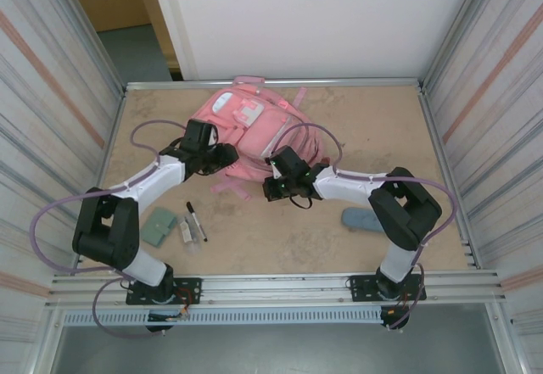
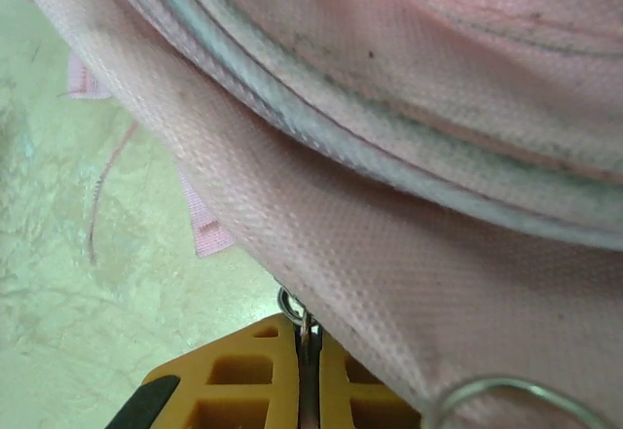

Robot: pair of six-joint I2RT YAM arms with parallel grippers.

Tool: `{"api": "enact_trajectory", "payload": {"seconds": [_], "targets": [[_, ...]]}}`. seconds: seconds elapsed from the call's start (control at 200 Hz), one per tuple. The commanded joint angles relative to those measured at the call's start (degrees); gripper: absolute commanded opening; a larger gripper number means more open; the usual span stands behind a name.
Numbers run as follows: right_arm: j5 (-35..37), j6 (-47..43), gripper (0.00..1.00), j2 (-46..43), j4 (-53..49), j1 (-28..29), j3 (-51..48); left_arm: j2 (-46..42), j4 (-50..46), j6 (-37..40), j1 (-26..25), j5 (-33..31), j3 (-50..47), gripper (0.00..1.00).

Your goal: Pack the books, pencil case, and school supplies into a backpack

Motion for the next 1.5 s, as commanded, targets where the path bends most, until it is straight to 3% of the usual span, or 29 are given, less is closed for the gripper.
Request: {"api": "enact_trajectory", "payload": {"seconds": [0.0,0.055,0.185,0.341,0.536,0.606,0.661,0.742,0.797,1.007,1.137,1.223,1.313,1.353,1.413,1.493], "targets": [[-5.32,-3.86,0.0,-1.51,-4.75,0.19,2.57,-5.12,1.83,2.83,-3.98,-4.66,-2.92,0.52],[-4.9,-4.92,0.0,-1.11,-5.94,0.11,3.66,-7.32,-0.75,-1.74,-5.98,-9.77,-5.51,0.55],[-7.59,-6.82,0.0,-1.47,-6.42,-0.23,3.43,-9.04,2.16,-13.55,-9.93,-8.57,-12.3,0.56],[-9.75,-7.98,0.0,-2.42,-6.06,1.58,4.35,-7.24,2.91,-20.38,-17.92,-16.25,-12.72,0.58],[-10.48,-7.99,0.0,-3.54,-5.17,4.96,5.81,-1.97,-1.63,-24.31,-18.7,-26.29,-7.98,0.57],[-9.53,-7.64,0.0,-4.24,-5.96,5.72,6.15,-0.9,-1.71,-24.52,-18.67,-30.85,-7.87,0.46],[-7.79,-7.19,0.0,-4.62,-7.7,5.66,6.0,-1.03,-1.54,-23.19,-18.36,-33.39,-7.91,0.21],[-4.88,-7.27,0.0,-5.63,-10.13,4.55,4.51,-2.11,-2.59,-19.64,-18.15,-37.53,-7.44,0.0],[-4.21,-6.88,0.0,-6.86,-10.59,3.04,2.12,-2.73,-2.83,-16.63,-17.67,-38.84,-7.06,0.0],[3.17,-10.12,0.0,-11.43,-18.04,-5.74,-2.63,-4.44,-1.11,-4.17,-11.34,-30.28,-7.76,0.0],[8.07,-12.58,0.0,-13.66,-21.68,-11.15,-2.96,-3.47,1.72,0.51,-2.31,-18.11,-8.52,0.0],[4.75,-15.03,0.0,-14.73,-21.59,-12.24,-3.25,1.27,1.52,4.06,4.06,-9.53,-4.39,0.0],[-0.32,-17.81,0.0,-14.74,-21.84,-9.27,-1.96,8.15,-2.11,8.58,7.94,-3.21,3.98,0.0],[-1.43,-18.11,0.0,-14.21,-21.83,-7.17,-0.96,10.14,-4.69,9.05,8.73,-2.09,7.5,0.08],[-2.79,-17.34,0.0,-12.79,-20.86,-3.9,0.82,10.18,-6.33,8.79,8.85,-1.71,10.26,0.29],[-6.01,-15.66,0.0,-10.13,-18.3,-0.95,3.06,5.99,-5.71,7.18,7.45,-2.24,8.91,0.38]]}}
